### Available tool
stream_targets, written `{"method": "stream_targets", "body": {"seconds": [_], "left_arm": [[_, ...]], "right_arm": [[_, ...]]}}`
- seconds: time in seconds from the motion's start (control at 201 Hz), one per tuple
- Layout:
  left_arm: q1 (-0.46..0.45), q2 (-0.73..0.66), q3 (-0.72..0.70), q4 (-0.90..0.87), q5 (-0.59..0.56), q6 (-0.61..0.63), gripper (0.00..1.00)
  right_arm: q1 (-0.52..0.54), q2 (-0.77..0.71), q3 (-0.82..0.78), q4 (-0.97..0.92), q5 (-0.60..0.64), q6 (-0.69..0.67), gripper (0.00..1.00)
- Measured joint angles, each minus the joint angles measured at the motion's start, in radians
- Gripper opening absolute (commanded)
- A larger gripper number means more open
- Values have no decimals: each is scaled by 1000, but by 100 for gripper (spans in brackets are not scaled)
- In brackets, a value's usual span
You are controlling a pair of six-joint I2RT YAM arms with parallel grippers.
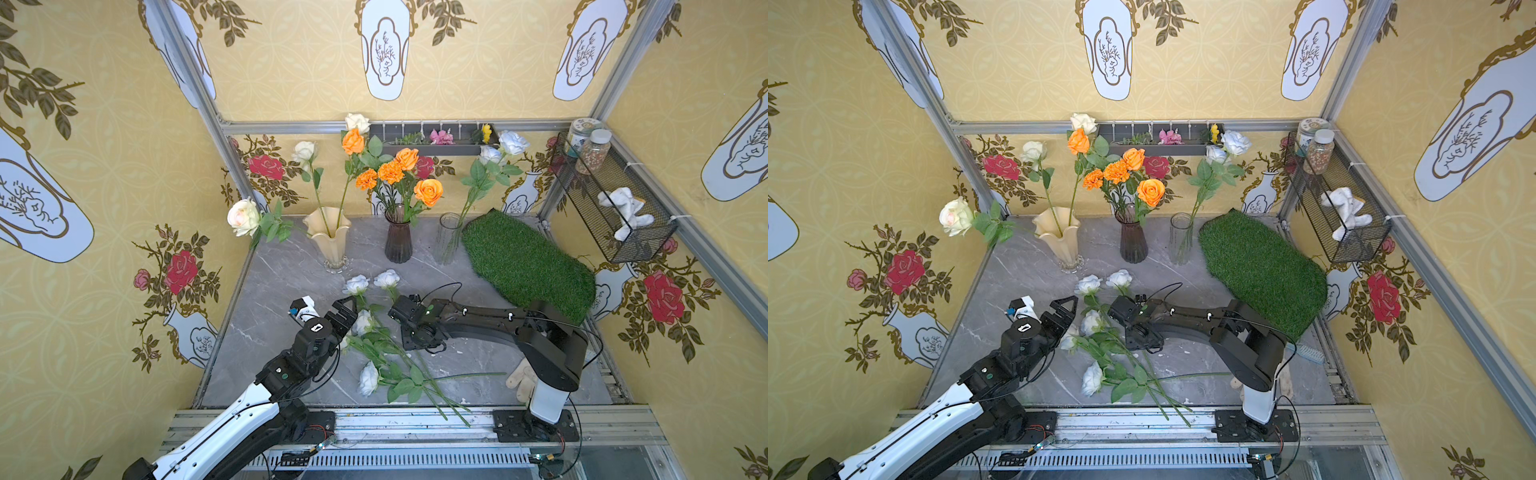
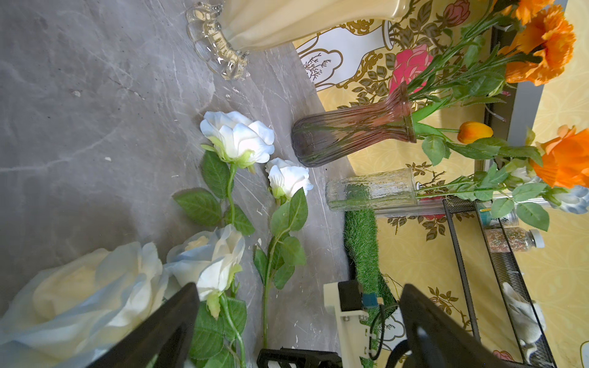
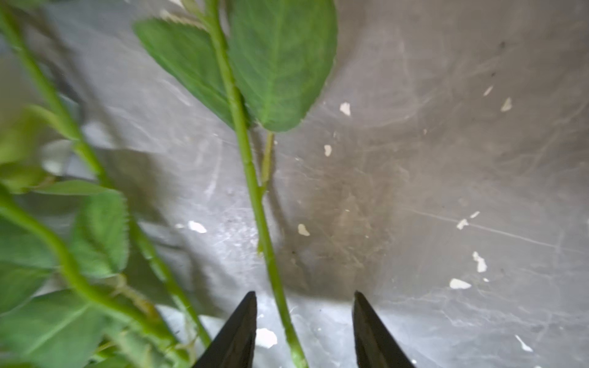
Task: Arrange the flowers in different vases according to their colors
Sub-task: Pick up the flower at the center of the board.
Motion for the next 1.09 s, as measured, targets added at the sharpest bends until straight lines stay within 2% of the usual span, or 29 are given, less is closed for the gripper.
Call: {"method": "stream_targets", "body": {"seconds": [0.194,0.334,0.493,0.678,0.872,1.091], "left_arm": [[0,7,0,0,0,0,100],[0,19,0,0,0,0,100],[0,44,10,-1,1,0,100],[0,61,16,0,6,1,100],[0,74,24,-1,6,0,100],[0,83,27,-1,6,-1,100]], "right_arm": [[-2,24,2,-10,14,-5,11],[-6,24,12,-22,13,-31,0],[-16,11,67,-47,25,-126,0],[-18,-77,87,-87,93,-245,0],[-25,-259,29,-63,140,-349,0],[-64,-504,-106,97,135,-423,0]]}}
